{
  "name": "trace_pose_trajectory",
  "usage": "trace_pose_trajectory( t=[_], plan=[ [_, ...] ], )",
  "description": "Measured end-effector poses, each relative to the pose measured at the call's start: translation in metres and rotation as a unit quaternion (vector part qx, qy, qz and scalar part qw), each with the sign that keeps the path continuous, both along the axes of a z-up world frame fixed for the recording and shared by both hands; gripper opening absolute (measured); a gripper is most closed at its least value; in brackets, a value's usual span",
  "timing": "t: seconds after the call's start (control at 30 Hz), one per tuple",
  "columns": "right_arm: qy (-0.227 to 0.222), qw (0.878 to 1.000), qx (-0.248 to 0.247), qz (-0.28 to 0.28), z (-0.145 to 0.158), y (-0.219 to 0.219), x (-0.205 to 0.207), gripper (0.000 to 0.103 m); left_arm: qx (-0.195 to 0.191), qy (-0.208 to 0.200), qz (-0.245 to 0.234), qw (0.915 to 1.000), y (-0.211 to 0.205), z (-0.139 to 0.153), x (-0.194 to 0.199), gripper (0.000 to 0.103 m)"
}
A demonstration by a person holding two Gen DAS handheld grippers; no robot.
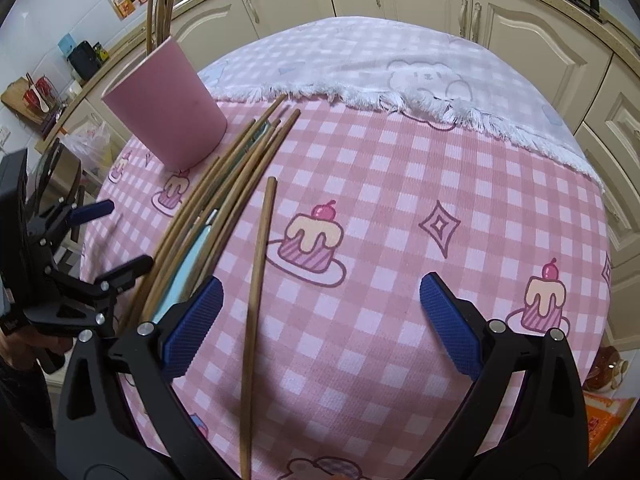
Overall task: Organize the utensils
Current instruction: 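Grasp a wooden chopstick with the left tool while the right tool grasps another, then lift both held chopsticks upright toward the pink cup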
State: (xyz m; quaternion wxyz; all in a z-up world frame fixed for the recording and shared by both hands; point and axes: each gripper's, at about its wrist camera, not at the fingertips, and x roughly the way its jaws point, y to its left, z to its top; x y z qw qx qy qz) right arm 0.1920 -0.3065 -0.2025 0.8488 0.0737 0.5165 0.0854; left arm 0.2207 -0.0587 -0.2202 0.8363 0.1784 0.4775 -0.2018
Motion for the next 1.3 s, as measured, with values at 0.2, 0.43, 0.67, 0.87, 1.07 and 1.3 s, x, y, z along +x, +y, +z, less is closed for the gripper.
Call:
trace_pose_trajectory(
  t=[0.2, 0.43, 0.67, 0.87, 1.07, 1.3],
  plan=[
    [0.006, 0.999, -0.027, 0.029, -0.003, 0.016, -0.001, 0.097, 0.024, 0.003, -0.008, 0.9997, -0.008, -0.003, 0.007, 0.098],
    [0.014, 0.998, -0.044, 0.038, -0.007, 0.034, 0.007, 0.089, 0.038, 0.012, -0.020, 0.9990, -0.016, -0.001, 0.020, 0.098],
    [0.005, 0.996, -0.083, 0.036, -0.006, 0.050, 0.025, 0.052, 0.024, 0.038, -0.035, 0.9984, -0.032, 0.000, 0.034, 0.083],
    [-0.002, 0.996, -0.061, 0.059, -0.006, 0.059, 0.028, 0.008, -0.011, 0.067, -0.057, 0.9961, -0.041, 0.008, 0.036, 0.017],
    [-0.012, 0.999, 0.008, 0.044, -0.001, 0.038, 0.023, 0.007, -0.020, 0.060, -0.047, 0.9969, -0.036, 0.015, 0.030, 0.005],
    [-0.048, 0.997, 0.051, 0.032, 0.015, 0.015, 0.016, 0.007, -0.061, 0.026, -0.035, 0.9972, -0.012, 0.035, 0.020, 0.005]
  ],
)
